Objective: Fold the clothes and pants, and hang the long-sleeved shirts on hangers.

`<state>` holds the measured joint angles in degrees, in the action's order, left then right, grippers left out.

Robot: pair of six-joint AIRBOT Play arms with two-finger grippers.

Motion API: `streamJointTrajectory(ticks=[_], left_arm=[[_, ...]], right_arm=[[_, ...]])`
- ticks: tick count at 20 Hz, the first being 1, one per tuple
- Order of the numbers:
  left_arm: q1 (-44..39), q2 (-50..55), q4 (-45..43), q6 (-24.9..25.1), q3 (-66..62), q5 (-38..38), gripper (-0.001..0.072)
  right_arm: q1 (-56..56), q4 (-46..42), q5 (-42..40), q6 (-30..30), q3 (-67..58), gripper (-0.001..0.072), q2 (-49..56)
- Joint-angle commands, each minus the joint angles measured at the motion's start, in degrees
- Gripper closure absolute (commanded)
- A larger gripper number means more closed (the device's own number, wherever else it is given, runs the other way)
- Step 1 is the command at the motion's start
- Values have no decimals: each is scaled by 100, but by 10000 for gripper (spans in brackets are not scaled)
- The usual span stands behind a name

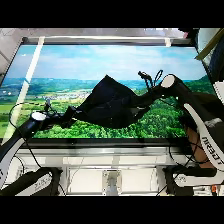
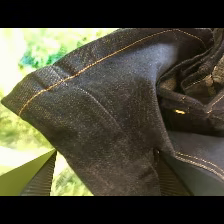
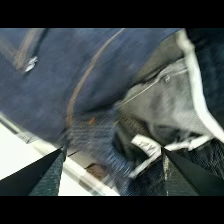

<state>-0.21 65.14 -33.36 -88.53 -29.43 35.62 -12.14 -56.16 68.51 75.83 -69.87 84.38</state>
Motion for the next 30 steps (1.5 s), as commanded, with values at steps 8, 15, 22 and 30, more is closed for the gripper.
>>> streamJointTrajectory(ticks=[8, 15, 22, 30], left_arm=[[-4, 7, 66, 0, 2, -586, 166], [2, -7, 46, 111, -13, -1228, 676], [2, -409, 44, 396, -87, -1091, 676], [37, -411, 46, 367, -83, -876, 8]], right_arm=[[-76, 1351, -273, -804, -22, 276, 767], [-68, 1126, 835, -774, -686, 680, 487], [-70, -264, 1034, -203, -1154, 217, 214], [-81, 109, 994, -507, -1134, 204, 1121]])
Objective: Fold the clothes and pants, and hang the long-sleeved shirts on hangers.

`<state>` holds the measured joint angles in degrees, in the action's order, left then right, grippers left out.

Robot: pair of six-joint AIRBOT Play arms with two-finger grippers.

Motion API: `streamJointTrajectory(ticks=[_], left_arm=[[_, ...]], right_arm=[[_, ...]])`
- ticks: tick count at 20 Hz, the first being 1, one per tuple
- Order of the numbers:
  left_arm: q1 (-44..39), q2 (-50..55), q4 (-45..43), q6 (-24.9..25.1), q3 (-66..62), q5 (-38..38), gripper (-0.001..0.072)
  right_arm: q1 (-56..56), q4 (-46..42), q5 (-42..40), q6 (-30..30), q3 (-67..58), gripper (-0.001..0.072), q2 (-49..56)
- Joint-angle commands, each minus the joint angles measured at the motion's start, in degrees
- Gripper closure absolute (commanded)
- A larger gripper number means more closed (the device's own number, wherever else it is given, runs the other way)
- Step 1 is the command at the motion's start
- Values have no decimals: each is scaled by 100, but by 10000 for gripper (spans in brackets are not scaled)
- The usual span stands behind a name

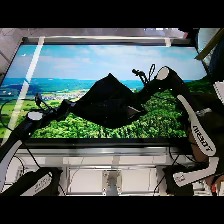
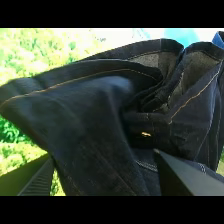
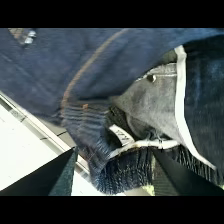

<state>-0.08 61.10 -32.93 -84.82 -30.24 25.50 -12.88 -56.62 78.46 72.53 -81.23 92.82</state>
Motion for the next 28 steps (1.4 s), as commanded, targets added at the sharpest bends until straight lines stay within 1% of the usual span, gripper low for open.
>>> streamJointTrajectory(ticks=[1, 2, 3, 5, 6, 7, 9, 10, 12, 13, 15, 17, 19, 20, 21, 22, 23, 24, 25, 27, 28], left_arm=[[24, -2, 2, -4, 2, 136, 7], [24, 28, 4, -7, 0, 129, 7], [24, 85, 4, -48, 2, 184, 8], [24, 297, 0, -291, 7, 518, 7], [22, 431, 4, -295, 13, 590, 7], [24, 579, 17, -496, 11, 560, 8], [31, 835, 48, -1132, 11, 284, 8], [31, 940, 109, -1287, 11, 170, 8], [24, 1099, 702, -1237, 11, 120, 12], [7, 1128, 970, -1088, 9, 120, 13], [-17, 1134, 1405, -634, 4, 83, 13], [-17, 1139, 1561, -435, 4, -63, 13], [-17, 1158, 1545, -428, 4, -225, 14], [-17, 1167, 1543, -428, 4, -238, 17], [-15, 1176, 1545, -428, 2, -254, 72], [-17, 1187, 1543, -428, 2, -289, 277], [-17, 1191, 1545, -428, 2, -374, 538], [-13, 1189, 1545, -402, -4, -439, 673], [-2, 1180, 1545, -205, -22, -452, 676], [94, 1049, 1543, 599, -166, -214, 676], [188, 883, 1541, 1222, -326, 33, 677]], right_arm=[[-7, 179, -2, -223, 4, 182, 374], [-4, 223, -24, -282, 4, 152, 468], [-4, 350, -70, -295, 2, 148, 546], [-7, 699, -157, -485, 2, 146, 634], [-7, 828, -168, -570, 2, 146, 662], [-7, 881, -155, -584, 2, 146, 684], [-9, 927, -94, -592, 4, 146, 732], [-7, 968, -96, -629, 4, 146, 734], [-9, 1252, 9, -695, 2, 146, 734], [-37, 1390, 96, -802, 2, 146, 734], [-140, 1423, 98, -885, 2, 148, 734], [-293, 1364, -44, -931, 2, 150, 734], [-431, 1257, -151, -927, 2, 157, 737], [-472, 1255, -149, -927, 2, 173, 737], [-503, 1259, -114, -927, 2, 196, 737], [-514, 1283, -72, -922, 2, 322, 734], [-511, 1287, -33, -918, 2, 466, 734], [-494, 1290, -2, -909, 2, 624, 734], [-472, 1292, 44, -852, 0, 681, 721], [-332, 1292, 313, -658, -33, 681, 575], [-219, 1279, 485, -562, -127, 682, 400]])
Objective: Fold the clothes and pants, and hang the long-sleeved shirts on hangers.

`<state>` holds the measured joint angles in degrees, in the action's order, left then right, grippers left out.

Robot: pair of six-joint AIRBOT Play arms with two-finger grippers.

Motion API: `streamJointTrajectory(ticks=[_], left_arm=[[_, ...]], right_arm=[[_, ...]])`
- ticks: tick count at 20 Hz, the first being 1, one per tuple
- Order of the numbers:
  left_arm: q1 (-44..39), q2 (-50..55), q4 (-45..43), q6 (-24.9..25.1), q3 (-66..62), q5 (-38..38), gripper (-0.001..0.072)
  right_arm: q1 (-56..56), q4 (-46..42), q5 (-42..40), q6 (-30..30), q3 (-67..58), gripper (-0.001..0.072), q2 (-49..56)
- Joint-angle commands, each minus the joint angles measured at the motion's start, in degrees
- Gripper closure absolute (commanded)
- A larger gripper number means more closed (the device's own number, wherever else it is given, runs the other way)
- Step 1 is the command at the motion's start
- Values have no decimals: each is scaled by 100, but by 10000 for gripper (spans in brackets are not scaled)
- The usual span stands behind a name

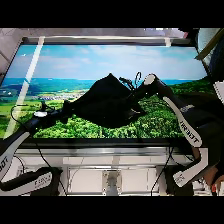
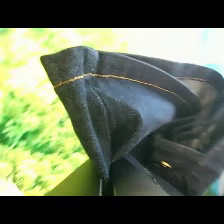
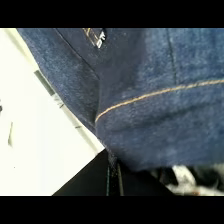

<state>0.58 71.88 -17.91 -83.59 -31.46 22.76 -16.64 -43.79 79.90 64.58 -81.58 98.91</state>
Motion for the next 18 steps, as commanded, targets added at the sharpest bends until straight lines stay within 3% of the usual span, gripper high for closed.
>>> streamJointTrajectory(ticks=[1, 3, 10, 15, 18], left_arm=[[243, -409, 37, 1620, -439, 616, 678], [424, -835, 11, 1969, -1099, 1104, 679], [162, -1707, -743, 1971, -4614, 2452, 679], [160, -2789, -1674, 1915, -5480, 3147, 679], [142, -3001, -2959, 1152, -5477, 3211, 679]], right_arm=[[275, -7, 442, 278, -227, 682, -433], [525, 0, 446, 455, -730, 683, -1012], [433, 11, 896, 1751, -4085, 684, -2131], [-238, -109, 1384, 2516, -3373, 684, -3436], [-839, -1008, 1357, 2616, -3027, 684, -3657]])
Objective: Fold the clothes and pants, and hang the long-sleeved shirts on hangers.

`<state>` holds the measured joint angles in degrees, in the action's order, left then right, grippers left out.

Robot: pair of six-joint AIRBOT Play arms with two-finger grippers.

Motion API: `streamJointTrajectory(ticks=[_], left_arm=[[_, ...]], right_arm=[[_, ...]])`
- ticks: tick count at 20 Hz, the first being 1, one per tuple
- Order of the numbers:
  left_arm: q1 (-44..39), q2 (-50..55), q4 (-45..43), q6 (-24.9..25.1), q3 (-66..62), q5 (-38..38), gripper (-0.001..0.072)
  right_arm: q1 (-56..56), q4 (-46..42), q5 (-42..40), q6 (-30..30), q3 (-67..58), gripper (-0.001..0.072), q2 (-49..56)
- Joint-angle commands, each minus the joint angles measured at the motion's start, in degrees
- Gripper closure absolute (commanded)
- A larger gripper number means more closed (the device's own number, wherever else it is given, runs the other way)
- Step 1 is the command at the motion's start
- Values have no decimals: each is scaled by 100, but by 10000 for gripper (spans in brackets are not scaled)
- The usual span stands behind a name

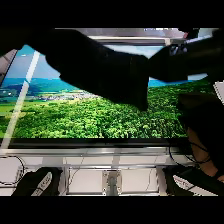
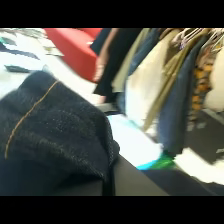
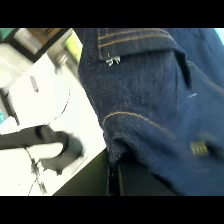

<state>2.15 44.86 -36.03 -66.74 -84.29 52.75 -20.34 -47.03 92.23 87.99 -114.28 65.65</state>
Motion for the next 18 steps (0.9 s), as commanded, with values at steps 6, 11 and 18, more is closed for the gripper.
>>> streamJointTrajectory(ticks=[6, 11, 18], left_arm=[[-468, 1353, -1749, -599, -192, 544, 679], [-704, 3683, -1971, -656, -192, 177, 679], [-800, 5029, -1880, -914, -195, -793, 679]], right_arm=[[-407, -1154, -610, -601, 1749, 686, 802], [658, -741, -2356, -984, 2055, 686, 2658], [1381, 710, -3626, -1869, 2048, 684, 4131]])
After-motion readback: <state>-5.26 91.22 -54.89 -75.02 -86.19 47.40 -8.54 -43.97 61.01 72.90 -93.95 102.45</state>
